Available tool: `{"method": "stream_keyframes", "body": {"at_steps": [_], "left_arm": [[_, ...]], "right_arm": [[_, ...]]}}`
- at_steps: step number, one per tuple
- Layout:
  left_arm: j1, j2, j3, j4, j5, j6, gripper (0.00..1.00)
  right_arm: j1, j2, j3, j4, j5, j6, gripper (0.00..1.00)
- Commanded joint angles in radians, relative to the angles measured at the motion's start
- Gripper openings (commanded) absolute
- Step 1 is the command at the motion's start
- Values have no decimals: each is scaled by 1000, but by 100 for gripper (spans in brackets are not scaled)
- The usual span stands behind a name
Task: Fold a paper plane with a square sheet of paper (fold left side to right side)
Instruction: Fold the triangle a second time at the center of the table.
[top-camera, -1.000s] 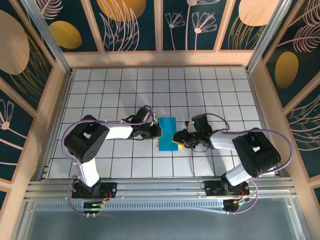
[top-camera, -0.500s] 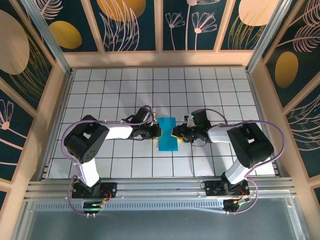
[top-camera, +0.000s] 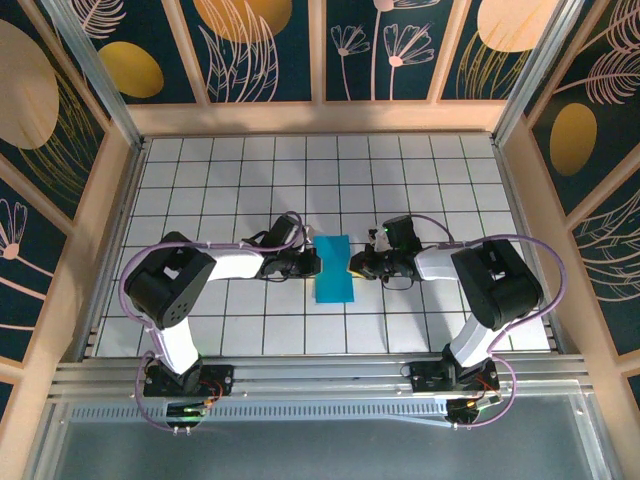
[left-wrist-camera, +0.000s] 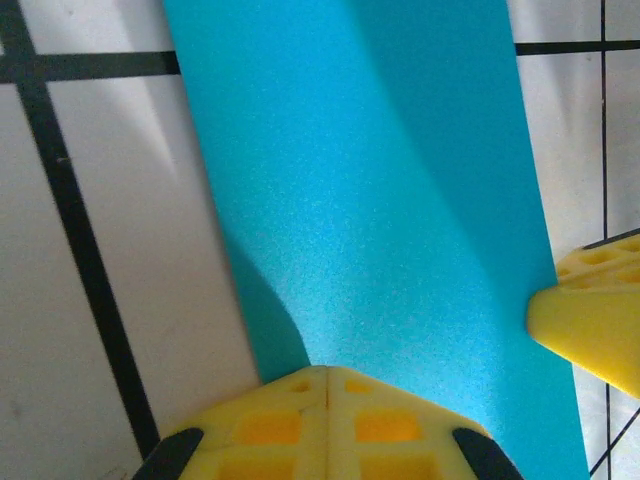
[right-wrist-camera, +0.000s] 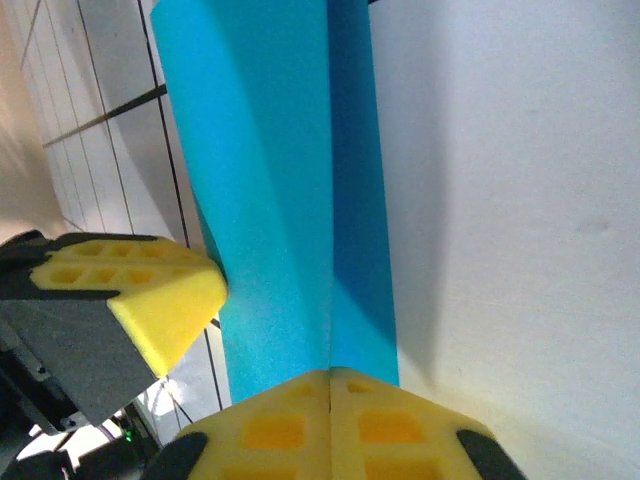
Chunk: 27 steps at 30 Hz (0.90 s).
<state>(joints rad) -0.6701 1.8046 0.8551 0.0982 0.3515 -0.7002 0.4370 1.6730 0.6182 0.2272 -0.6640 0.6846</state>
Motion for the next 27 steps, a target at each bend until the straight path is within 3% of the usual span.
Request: {"method": "stream_keyframes", "body": {"at_steps": [1, 8, 14, 21, 27], "left_arm": [[-5, -61, -11, -28, -33, 6, 13], [-33, -276, -74, -13, -131, 77, 28], [-200, -400, -93, -67, -283, 183, 38], [-427, -359, -49, -94, -465, 241, 48], [-529, -208, 76, -202, -589, 303, 52]], "right_arm": [[-11, -15, 30, -42, -3, -17, 0], [-10, -47, 62, -127, -2, -17, 0], [-10, -56, 82, -177, 3, -11, 0], [-10, -52, 91, -182, -6, 8, 0], [-10, -48, 100, -188, -6, 10, 0]]}}
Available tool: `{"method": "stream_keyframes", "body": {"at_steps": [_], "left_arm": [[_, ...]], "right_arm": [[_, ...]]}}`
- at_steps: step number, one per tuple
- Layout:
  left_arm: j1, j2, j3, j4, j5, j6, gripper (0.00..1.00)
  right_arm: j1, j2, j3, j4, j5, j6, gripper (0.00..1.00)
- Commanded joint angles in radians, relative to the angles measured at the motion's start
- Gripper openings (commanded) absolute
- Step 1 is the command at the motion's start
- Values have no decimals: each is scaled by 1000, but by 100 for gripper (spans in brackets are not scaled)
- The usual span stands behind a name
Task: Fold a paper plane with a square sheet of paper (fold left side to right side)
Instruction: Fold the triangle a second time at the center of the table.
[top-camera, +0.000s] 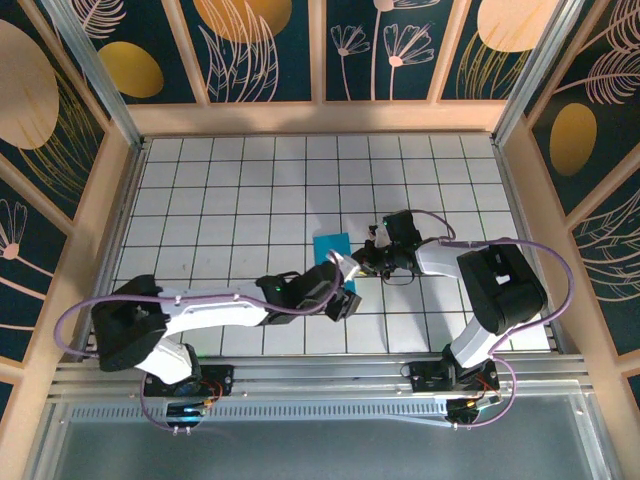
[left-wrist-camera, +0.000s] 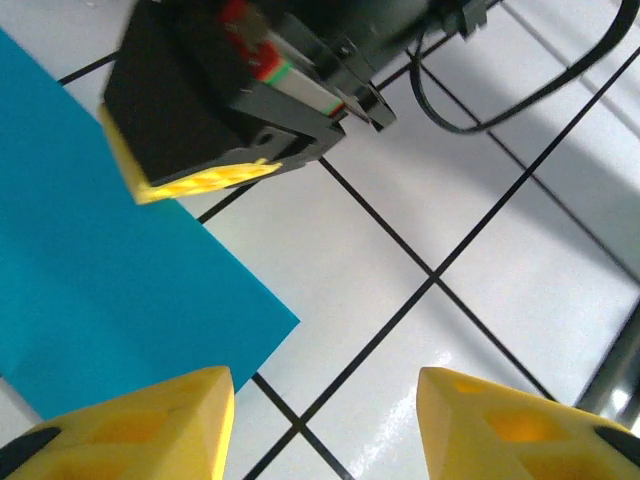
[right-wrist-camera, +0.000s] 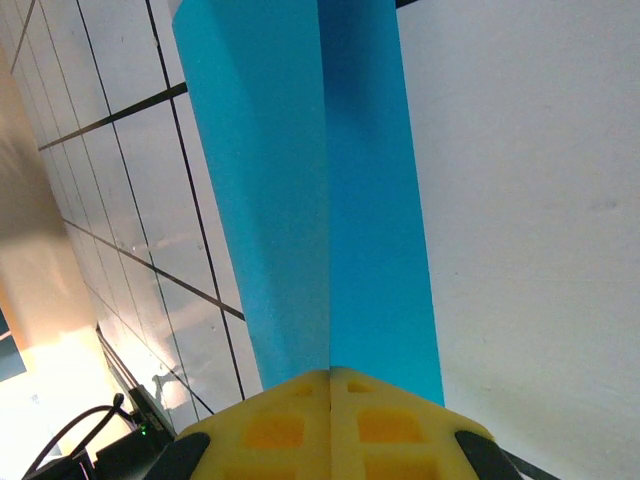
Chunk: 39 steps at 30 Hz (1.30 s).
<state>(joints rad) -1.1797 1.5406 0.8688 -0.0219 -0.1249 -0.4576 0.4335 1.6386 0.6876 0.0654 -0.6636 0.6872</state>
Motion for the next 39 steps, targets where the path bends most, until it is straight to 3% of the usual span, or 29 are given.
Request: {"method": "stream_keyframes", "body": {"at_steps": [1, 11, 16, 19, 25, 29, 34, 39], "left_arm": [[-31, 86, 85, -103, -136, 69, 53], [-56, 286, 226, -208, -283, 55, 64], [-55, 347, 272, -249, -318, 31, 63], [-55, 343, 270, -244, -328, 27, 53], [-55, 313, 254, -230, -325, 14, 18], [-54, 288, 246, -222, -312, 1, 2], [-35, 246, 220, -180, -237, -12, 0], [23, 189, 155, -99, -80, -46, 0]], "right_arm": [[-7, -15, 30, -26, -7, 6, 0], [-7, -17, 18, -16, -13, 13, 0], [-7, -18, 15, -15, -11, 13, 0], [-6, -19, 14, -17, -7, 13, 0], [-9, -18, 31, -47, 14, -8, 0], [-17, -27, 60, -71, 31, -28, 7], [-41, -54, 109, -108, 55, -75, 21], [-89, -138, 109, -122, 101, -108, 34]]}}
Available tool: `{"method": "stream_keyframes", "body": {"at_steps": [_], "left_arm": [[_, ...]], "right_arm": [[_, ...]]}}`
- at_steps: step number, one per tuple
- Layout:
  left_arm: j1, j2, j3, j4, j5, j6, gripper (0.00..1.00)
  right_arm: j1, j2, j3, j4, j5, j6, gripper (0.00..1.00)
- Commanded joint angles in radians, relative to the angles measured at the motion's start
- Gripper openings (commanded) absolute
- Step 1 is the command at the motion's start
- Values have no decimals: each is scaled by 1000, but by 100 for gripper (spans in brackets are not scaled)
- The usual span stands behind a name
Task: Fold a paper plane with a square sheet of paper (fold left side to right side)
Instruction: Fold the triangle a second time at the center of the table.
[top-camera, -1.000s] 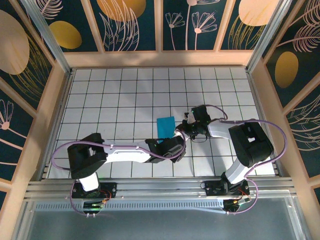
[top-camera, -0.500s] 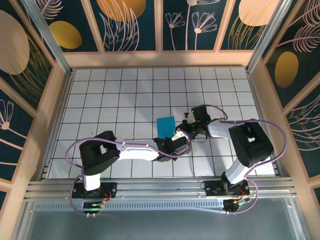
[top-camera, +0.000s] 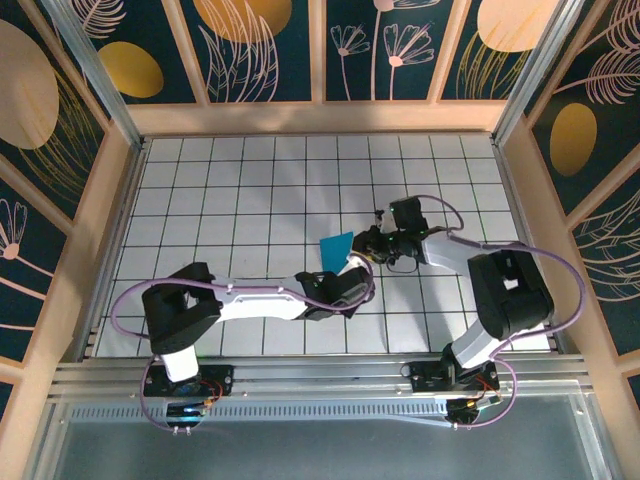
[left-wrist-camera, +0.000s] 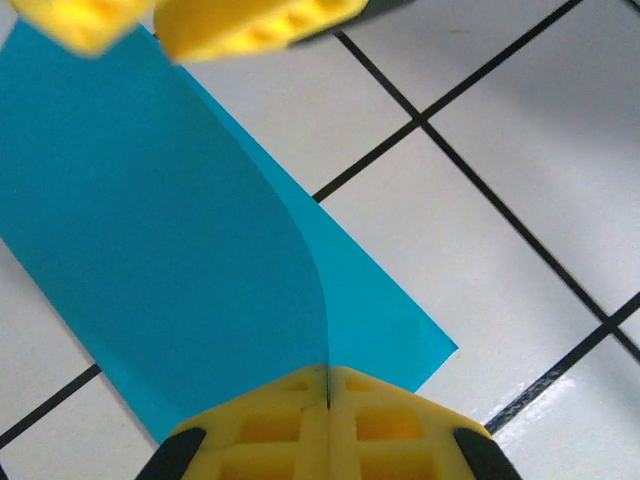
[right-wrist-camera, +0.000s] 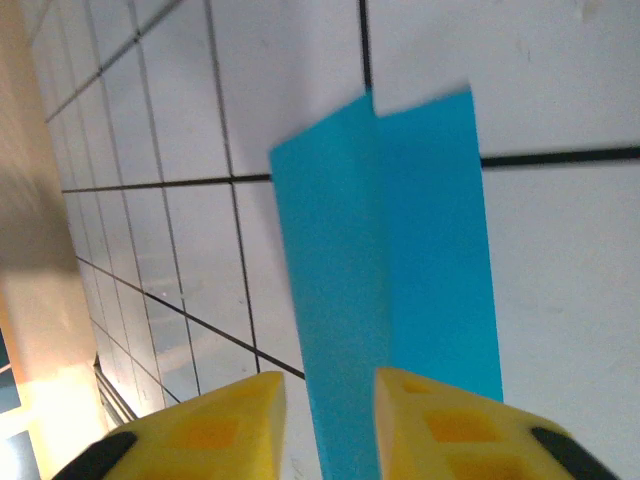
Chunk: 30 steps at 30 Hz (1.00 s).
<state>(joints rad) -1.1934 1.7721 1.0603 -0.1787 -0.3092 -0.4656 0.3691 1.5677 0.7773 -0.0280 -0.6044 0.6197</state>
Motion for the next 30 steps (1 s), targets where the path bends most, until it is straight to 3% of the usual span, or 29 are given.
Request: {"method": "stream_keyframes", "body": {"at_steps": [1, 7, 15, 24, 30], "left_arm": [[52, -52, -51, 77, 138, -48, 0], [129, -95, -125, 184, 350, -110, 0], [215, -96, -216, 352, 556, -211, 0], [250, -76, -232, 369, 588, -226, 0], [253, -79, -235, 357, 575, -222, 0]], "right_arm": [[-36, -91, 11, -34, 52, -49, 36], [-84, -231, -78, -81, 107, -93, 38], [-67, -349, -258, -48, 0, -60, 2], [158, -300, -386, 140, 44, 94, 0], [215, -218, -355, 156, 111, 116, 0]]}}
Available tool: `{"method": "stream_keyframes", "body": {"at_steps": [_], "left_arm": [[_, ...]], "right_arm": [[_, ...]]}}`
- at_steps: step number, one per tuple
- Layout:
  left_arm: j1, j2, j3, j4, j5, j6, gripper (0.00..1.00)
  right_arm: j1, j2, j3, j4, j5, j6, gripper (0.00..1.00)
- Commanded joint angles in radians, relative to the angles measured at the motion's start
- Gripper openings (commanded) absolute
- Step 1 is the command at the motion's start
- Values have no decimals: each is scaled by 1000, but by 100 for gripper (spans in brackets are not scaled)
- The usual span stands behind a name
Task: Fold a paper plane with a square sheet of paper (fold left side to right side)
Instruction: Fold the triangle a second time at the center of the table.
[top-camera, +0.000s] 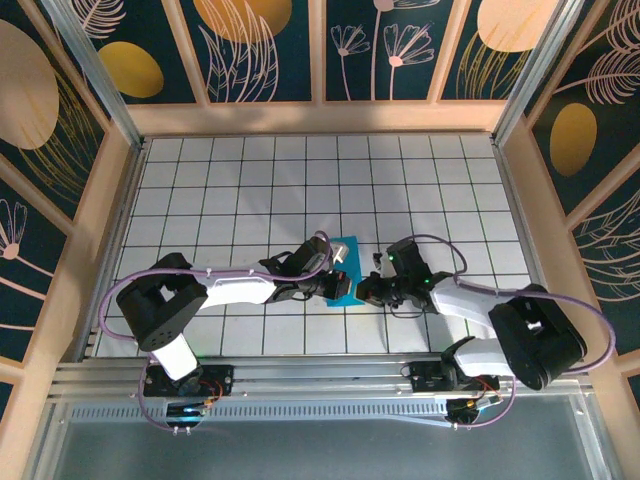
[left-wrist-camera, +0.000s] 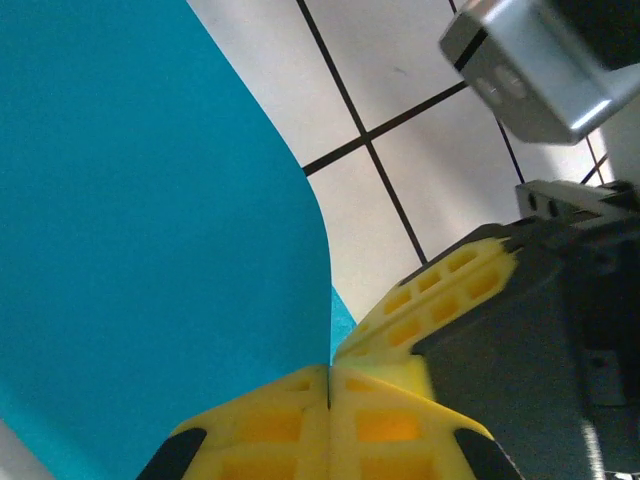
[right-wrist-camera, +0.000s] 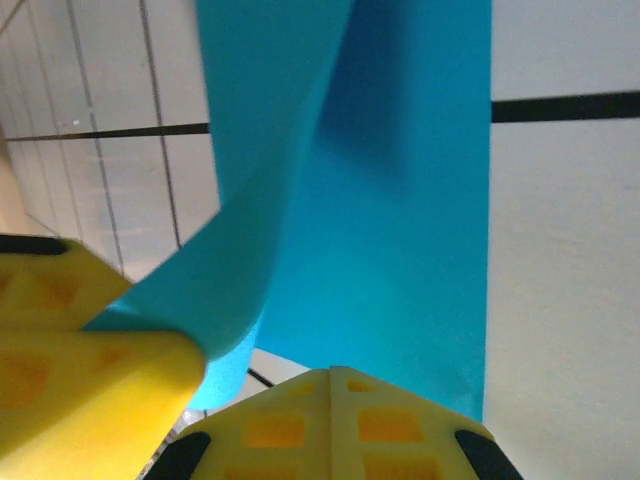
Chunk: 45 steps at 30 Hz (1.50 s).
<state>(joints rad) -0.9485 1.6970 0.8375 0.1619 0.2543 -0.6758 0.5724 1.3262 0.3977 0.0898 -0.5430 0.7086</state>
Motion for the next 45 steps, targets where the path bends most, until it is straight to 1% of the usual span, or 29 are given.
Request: {"method": "stream_keyframes", "body": {"at_steps": [1, 6, 14, 18, 19, 27, 45], "left_arm": [[8, -3, -13, 12, 7, -9, 0], [10, 7, -1, -24, -8, 19, 0], [30, 11, 15, -95, -35, 96, 0], [43, 10, 24, -121, -47, 131, 0], [46, 39, 28, -129, -52, 137, 0], [70, 70, 55, -162, -69, 180, 0], [93, 87, 77, -174, -105, 199, 0]], "right_arm": [[15, 34, 33, 35, 55, 23, 0], [24, 85, 74, -45, 81, -9, 0], [25, 127, 77, -137, 107, -40, 0], [25, 133, 77, -146, 113, -46, 0], [25, 134, 78, -150, 117, -48, 0], [25, 135, 78, -156, 120, -52, 0], [25, 130, 72, -160, 121, -51, 0]]}}
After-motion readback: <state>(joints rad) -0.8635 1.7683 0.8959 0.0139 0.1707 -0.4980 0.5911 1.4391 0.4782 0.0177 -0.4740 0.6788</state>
